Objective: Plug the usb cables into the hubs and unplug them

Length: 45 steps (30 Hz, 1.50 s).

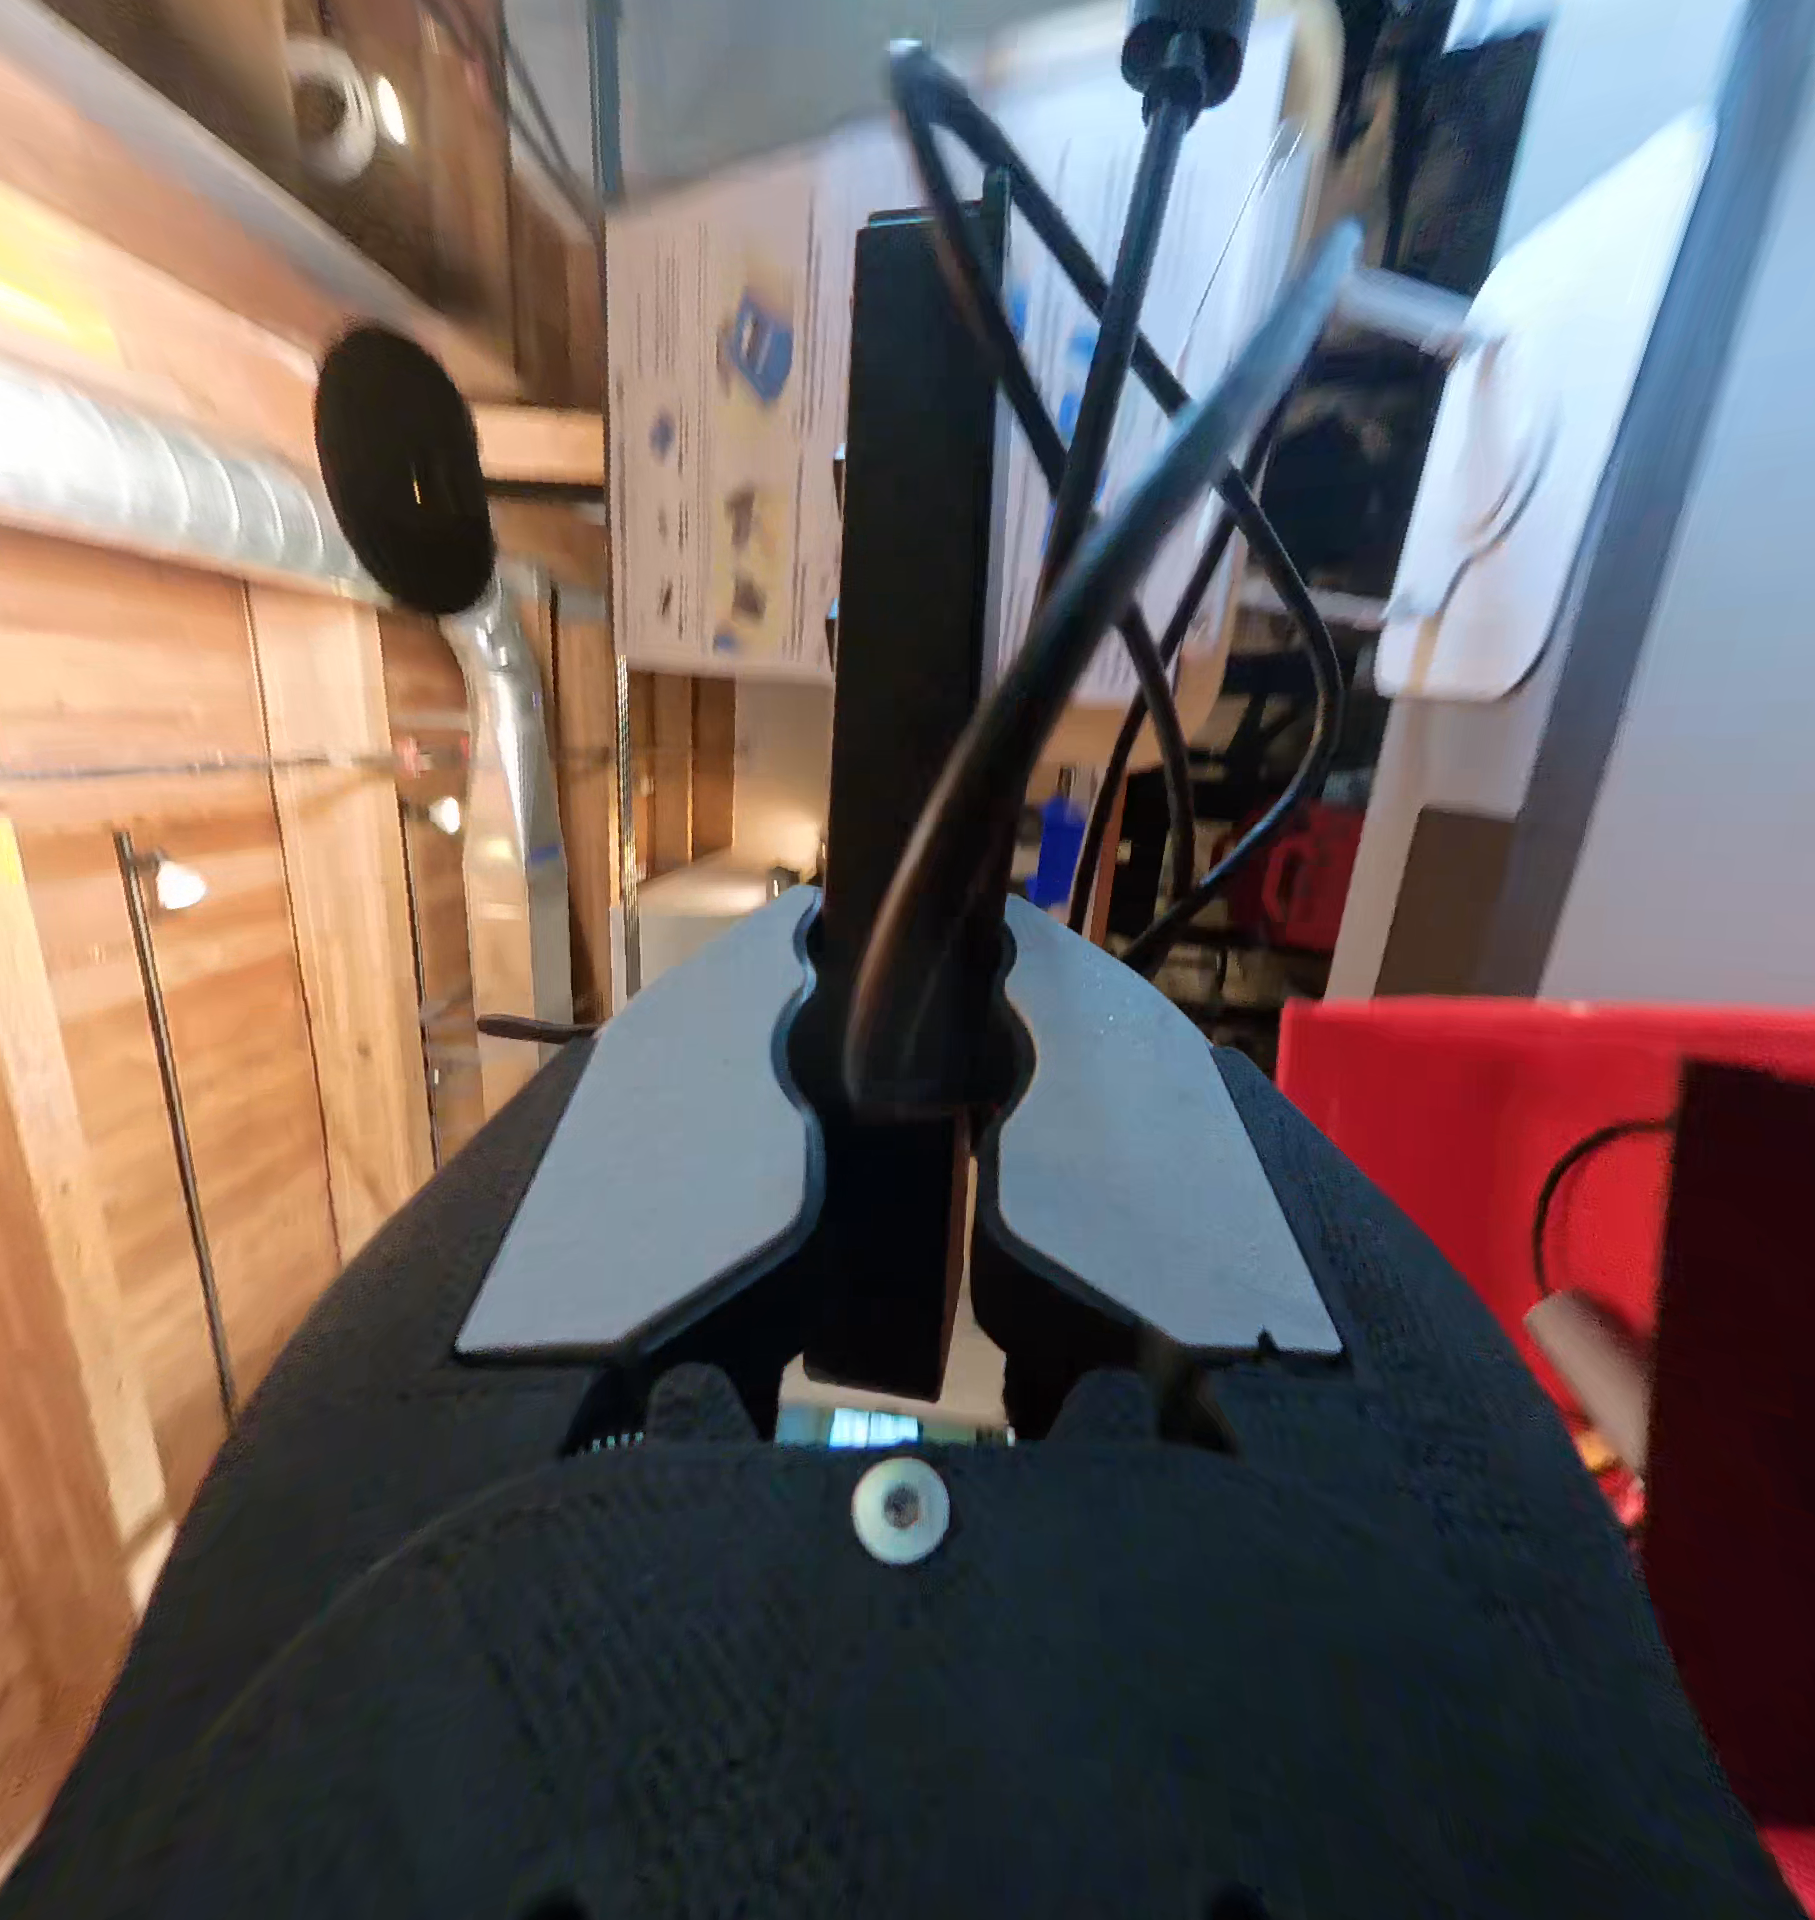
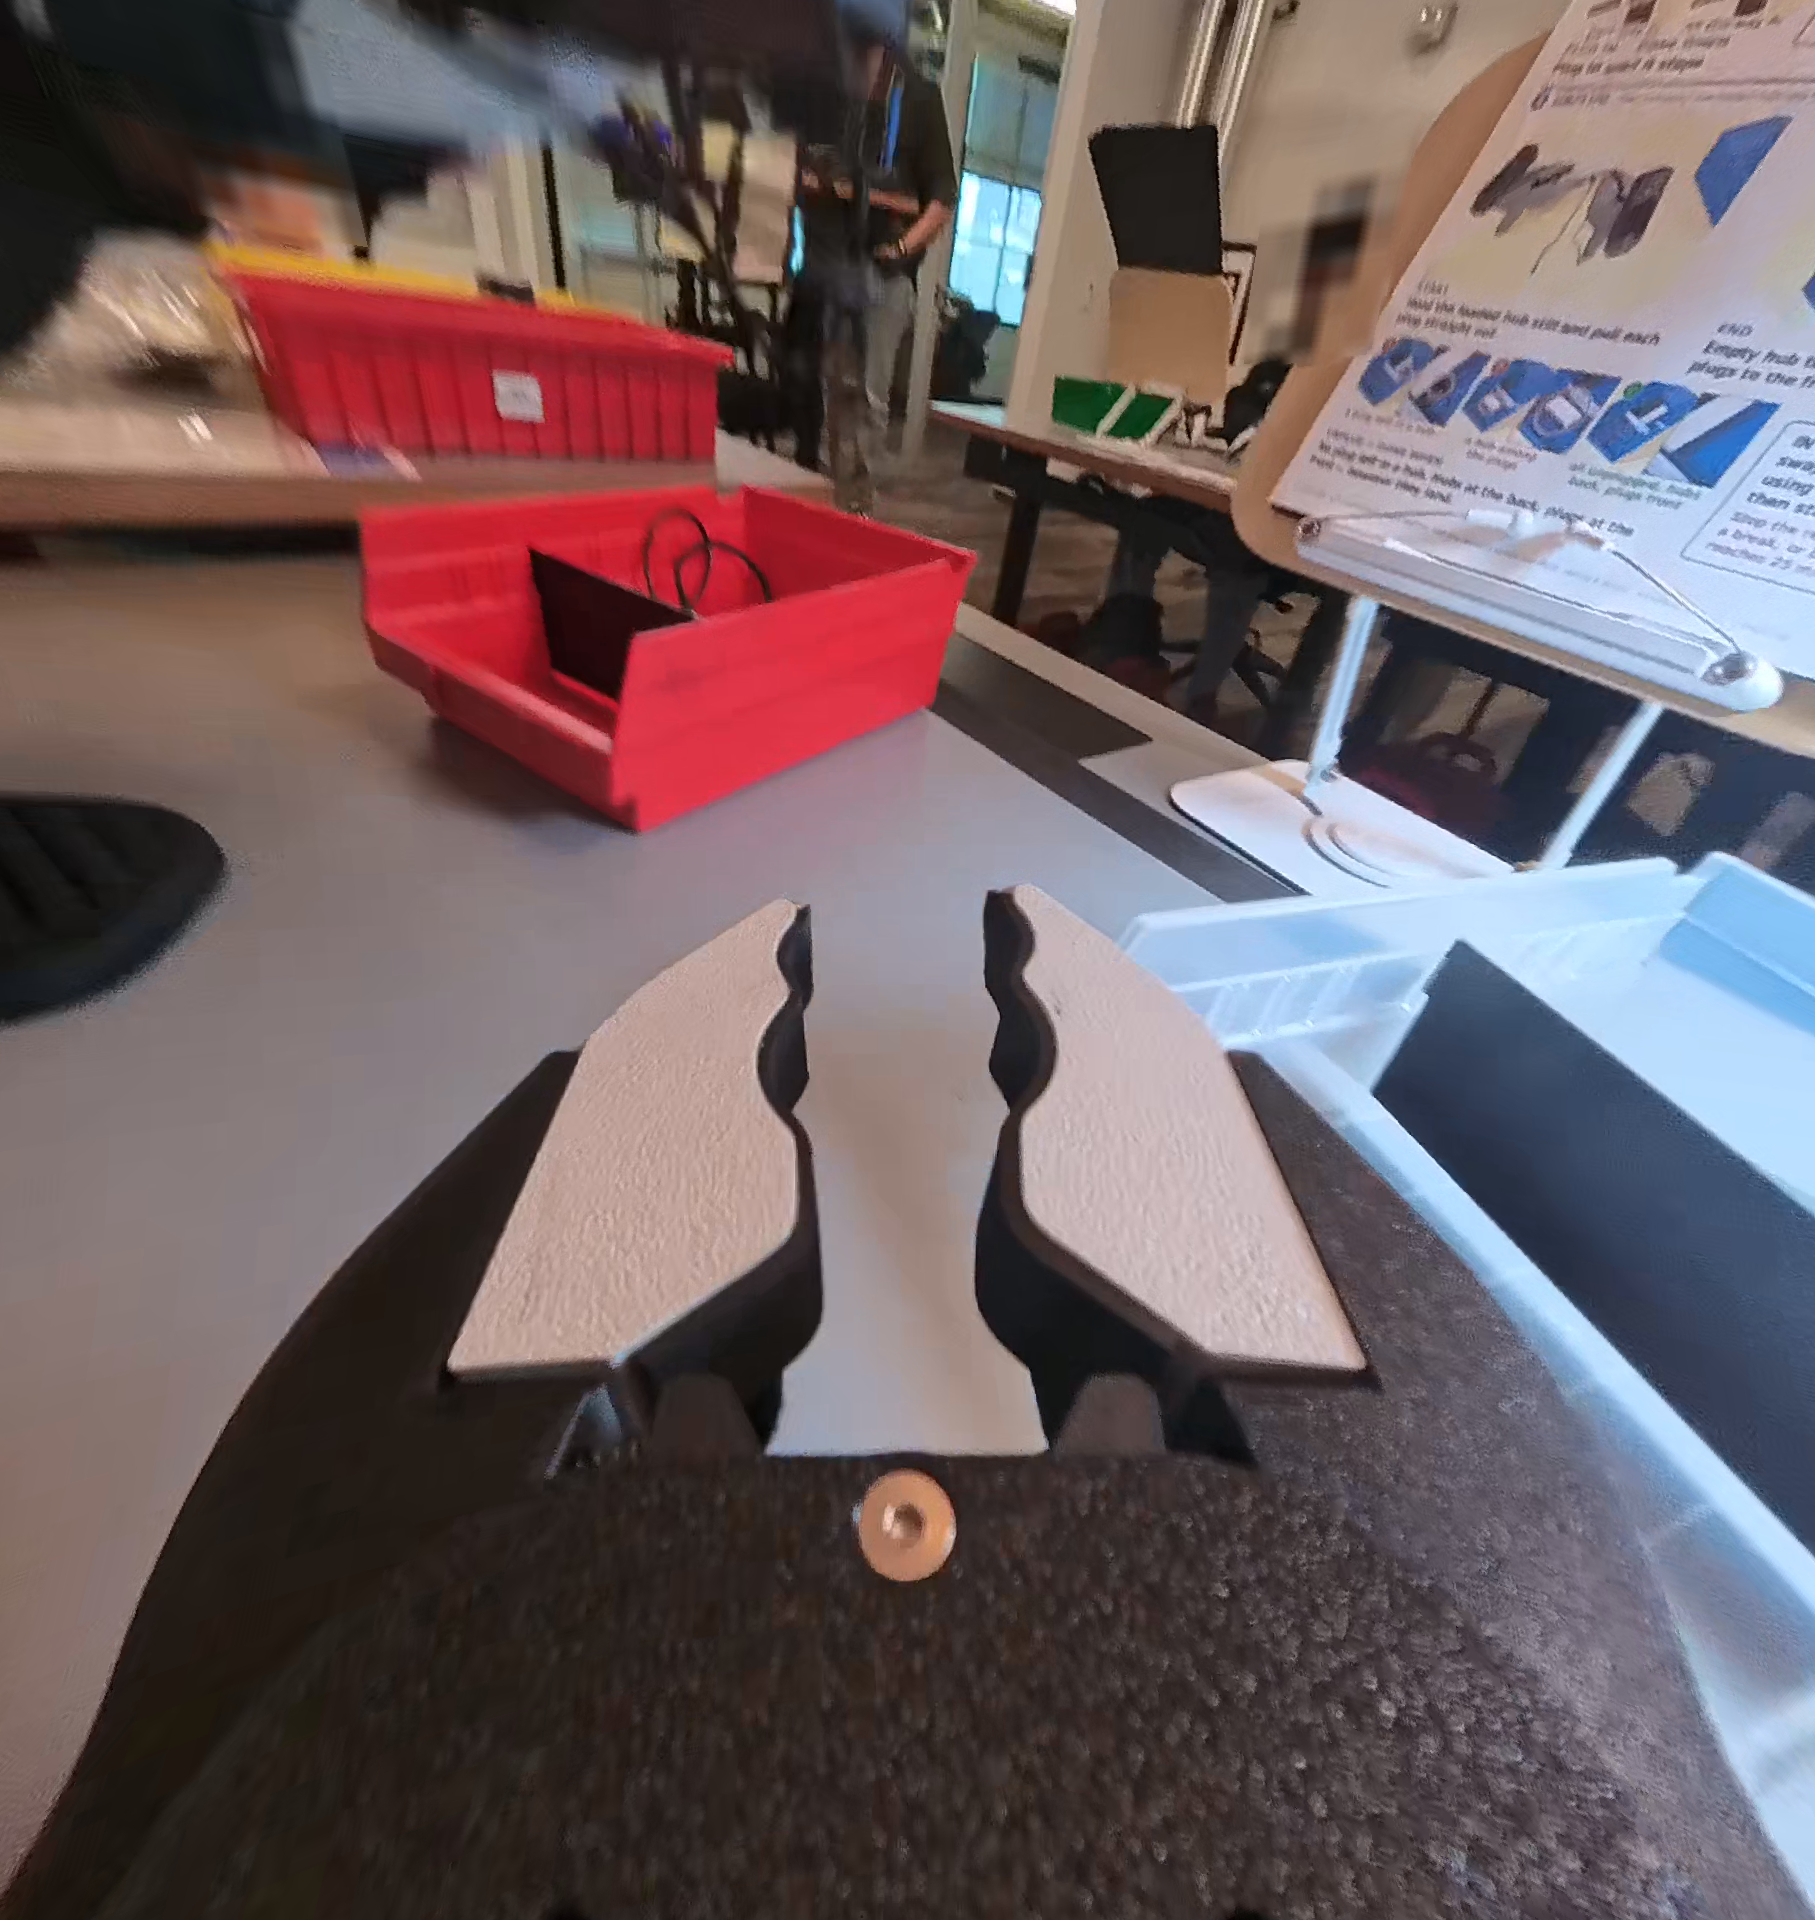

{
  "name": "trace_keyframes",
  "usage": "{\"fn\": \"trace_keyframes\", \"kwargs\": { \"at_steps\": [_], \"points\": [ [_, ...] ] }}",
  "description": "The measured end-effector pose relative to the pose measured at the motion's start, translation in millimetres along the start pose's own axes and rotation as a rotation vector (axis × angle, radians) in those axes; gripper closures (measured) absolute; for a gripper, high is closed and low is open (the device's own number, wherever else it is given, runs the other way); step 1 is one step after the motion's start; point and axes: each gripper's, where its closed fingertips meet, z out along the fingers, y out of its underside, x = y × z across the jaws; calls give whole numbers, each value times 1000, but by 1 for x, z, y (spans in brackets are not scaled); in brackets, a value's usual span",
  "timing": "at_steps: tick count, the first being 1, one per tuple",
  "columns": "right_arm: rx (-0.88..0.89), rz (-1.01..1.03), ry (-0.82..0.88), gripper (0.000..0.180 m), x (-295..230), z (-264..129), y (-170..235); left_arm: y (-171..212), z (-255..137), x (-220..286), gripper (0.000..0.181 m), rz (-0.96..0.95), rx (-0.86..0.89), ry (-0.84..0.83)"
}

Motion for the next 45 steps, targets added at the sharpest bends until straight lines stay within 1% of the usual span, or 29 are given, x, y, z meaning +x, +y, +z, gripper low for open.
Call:
{"fn": "trace_keyframes", "kwargs": {
  "at_steps": [2, 6, 9, 11, 14, 15, 16, 17, 19, 21, 22, 23, 24, 25, 27, 29, 31, 33, 34, 35, 37, 38, 39, 43, 45],
  "points": [
    [19, 68, -43, 143, -3, -2, -8, -38, -10, 25, 154, 15, 100, 12],
    [-31, 181, -166, 120, -8, -8, -16, -97, -28, 85, 155, 18, 255, 69],
    [-97, 131, -213, 113, -14, -15, -29, -127, -39, 126, 154, 49, 340, 128],
    [-221, 45, -248, 108, -28, -13, -23, -144, -44, 145, 154, 78, 390, 158],
    [-436, -102, -279, 104, -51, 5, 13, -164, -50, 160, 155, 121, 461, 190],
    [-503, -130, -314, 102, -61, 10, 29, -170, -52, 161, 154, 132, 482, 196],
    [-543, -132, -363, 105, -72, 14, 42, -172, -53, 163, 154, 140, 489, 209],
    [-554, -121, -406, 118, -81, 17, 51, -173, -54, 164, 153, 139, 488, 219],
    [-554, -94, -438, 119, -89, 23, 65, -168, -55, 168, 146, 98, 474, 295],
    [-481, -3, -480, 120, -97, 28, 65, -163, -56, 164, 134, 29, 454, 327],
    [-434, 69, -515, 120, -101, 29, 62, -160, -56, 160, 128, -32, 435, 356],
    [-375, 174, -563, 120, -105, 29, 55, -157, -55, 151, 119, -114, 416, 362],
    [-311, 302, -615, 120, -107, 29, 46, -152, -54, 141, 115, -181, 397, 355],
    [-264, 406, -649, 120, -105, 27, 39, -145, -53, 130, 118, -234, 371, 335],
    [-207, 497, -679, 120, -99, 24, 34, -127, -49, 109, 116, -394, 332, 308],
    [-143, 562, -700, 120, -95, 21, 25, -110, -43, 101, 119, -688, 297, 353],
    [-53, 596, -699, 121, -91, 19, 11, -103, -41, 108, 114, -1026, 299, 505],
    [11, 536, -667, 121, -89, 17, 2, -106, -44, 119, 117, -1341, 344, 706],
    [46, 496, -649, 121, -89, 17, -2, -111, -48, 124, 118, -1466, 382, 812],
    [73, 470, -643, 121, -90, 15, -5, -116, -53, 129, 124, -1569, 425, 917],
    [129, 452, -637, 121, -91, 13, -12, -124, -58, 135, 127, -1726, 485, 1074],
    [143, 434, -629, 121, -92, 13, -13, -129, -62, 134, 129, -1765, 537, 1113],
    [153, 408, -617, 121, -94, 13, -13, -134, -65, 133, 128, -1773, 577, 1134],
    [142, 307, -586, 121, -104, 19, -5, -161, -82, 131, 115, -1618, 685, 1150],
    [108, 286, -593, 121, -110, 22, 1, -170, -84, 130, 115, -1596, 708, 1135]
  ]
}}
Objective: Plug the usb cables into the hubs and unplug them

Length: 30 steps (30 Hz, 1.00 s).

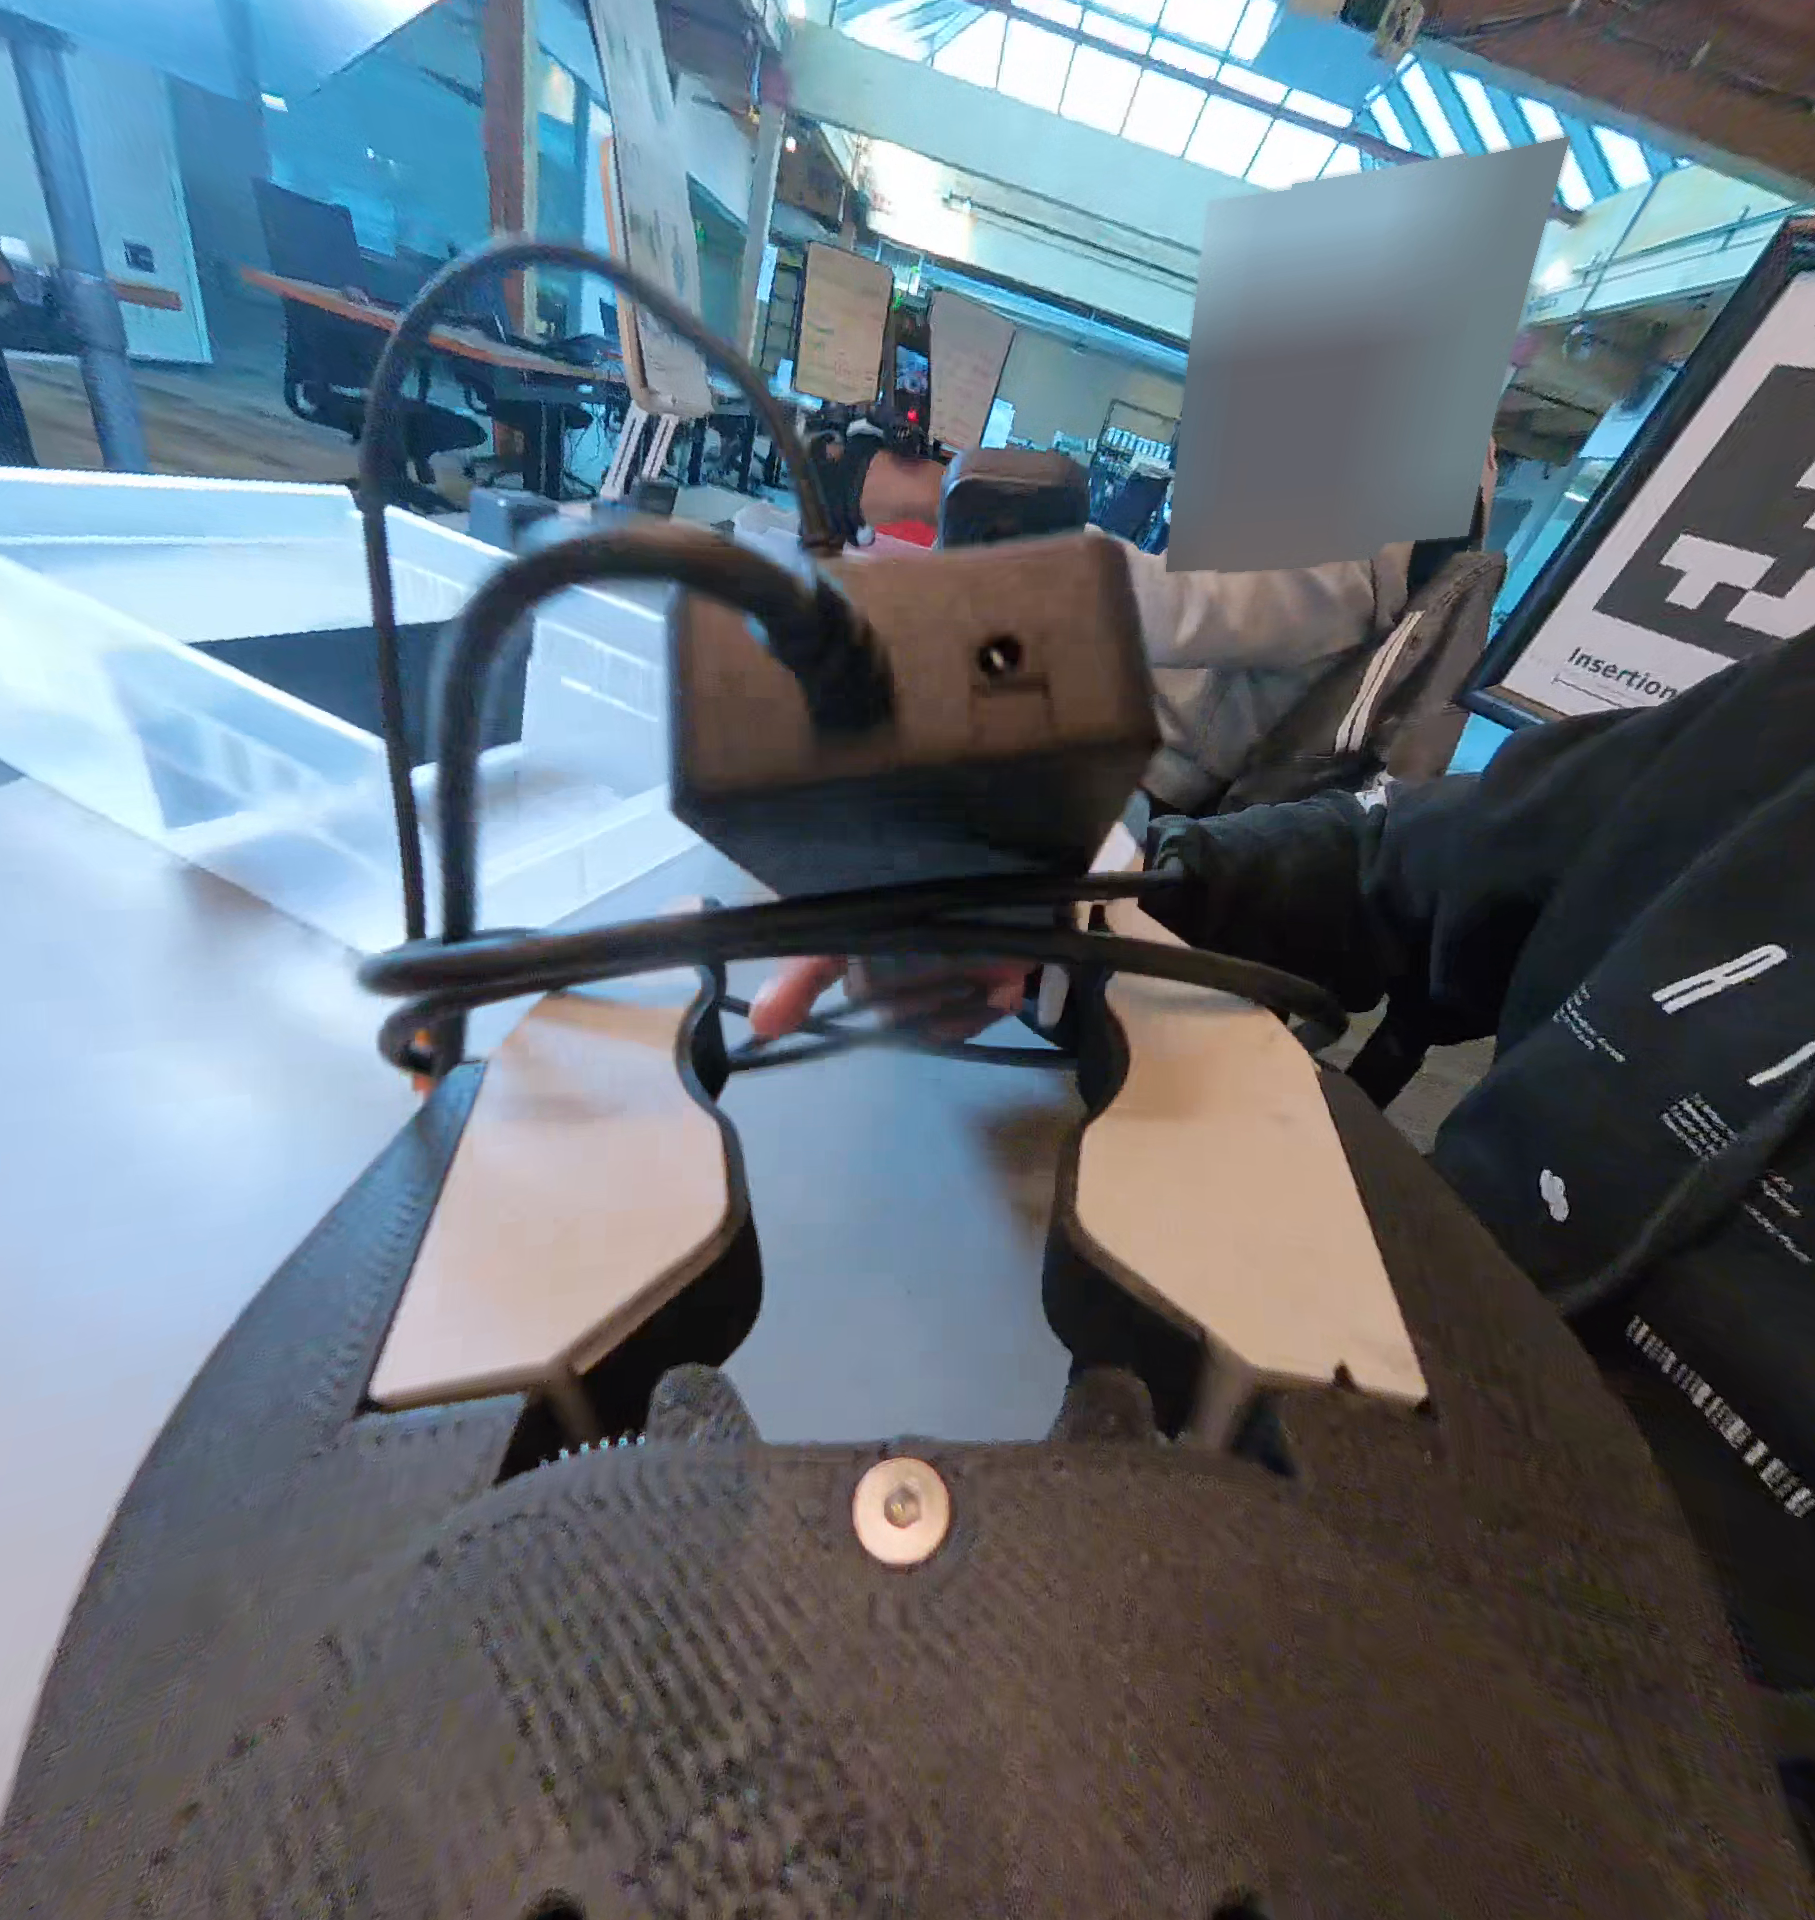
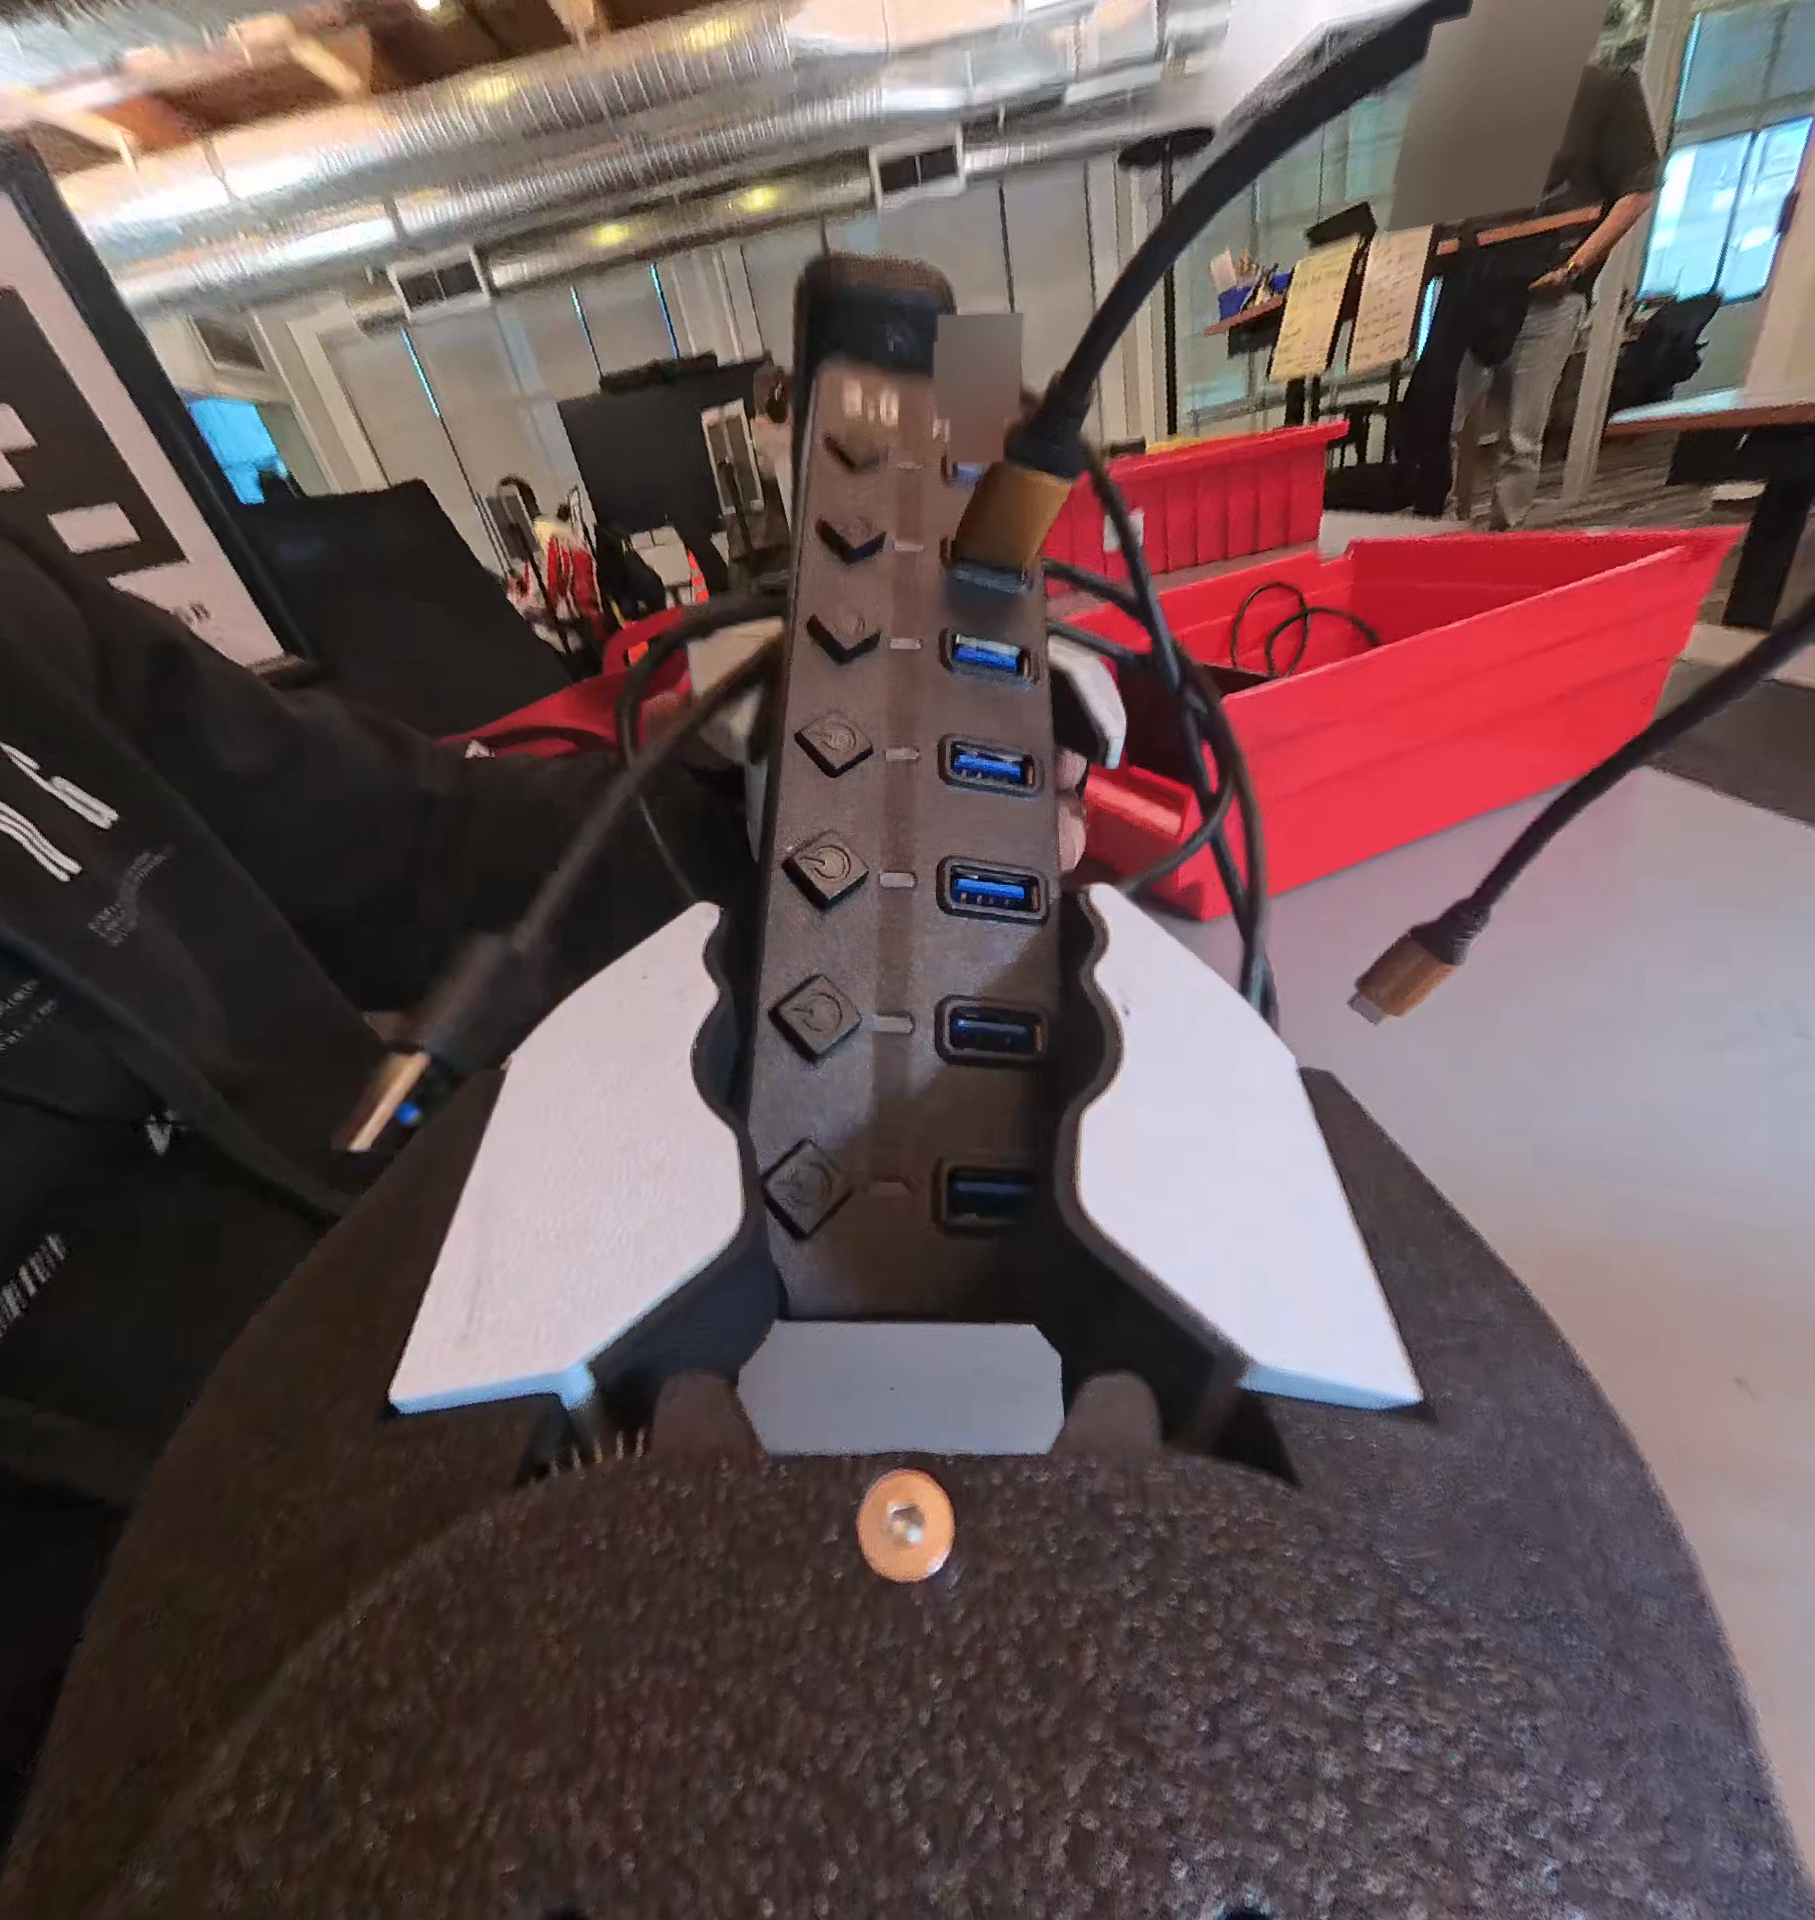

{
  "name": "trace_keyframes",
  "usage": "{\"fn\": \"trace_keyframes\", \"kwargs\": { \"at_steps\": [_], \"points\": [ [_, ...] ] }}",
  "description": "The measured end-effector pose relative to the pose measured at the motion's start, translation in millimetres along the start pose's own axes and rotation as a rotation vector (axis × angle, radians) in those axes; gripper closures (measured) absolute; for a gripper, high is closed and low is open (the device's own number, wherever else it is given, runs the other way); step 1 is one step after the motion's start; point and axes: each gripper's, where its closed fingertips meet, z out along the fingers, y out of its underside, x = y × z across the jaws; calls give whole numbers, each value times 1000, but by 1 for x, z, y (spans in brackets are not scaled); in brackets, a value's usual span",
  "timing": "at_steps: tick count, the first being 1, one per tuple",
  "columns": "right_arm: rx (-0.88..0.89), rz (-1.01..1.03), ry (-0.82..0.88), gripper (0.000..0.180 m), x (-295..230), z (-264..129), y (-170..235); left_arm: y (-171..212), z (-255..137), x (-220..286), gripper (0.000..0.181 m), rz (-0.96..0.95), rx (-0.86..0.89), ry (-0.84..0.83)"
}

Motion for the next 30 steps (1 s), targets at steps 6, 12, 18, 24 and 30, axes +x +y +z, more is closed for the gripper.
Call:
{"fn": "trace_keyframes", "kwargs": {
  "at_steps": [6, 12, 18, 24, 30],
  "points": [
    [-242, -130, 81, 121, 4, 12, 37, 3, 7, 9, 124, 46, 24, 14],
    [-410, -228, 172, 121, 11, 16, 57, 8, 14, 11, 126, 123, 14, -24],
    [-455, -272, 178, 121, 8, 17, 58, 11, 15, 18, 126, 184, -32, -13],
    [-612, -404, 203, 117, 15, -25, 36, 11, -4, -2, 127, 292, -124, -107],
    [-615, -629, 221, 143, -1, -26, -38, 24, -6, -12, 127, 444, -254, -186]
  ]
}}
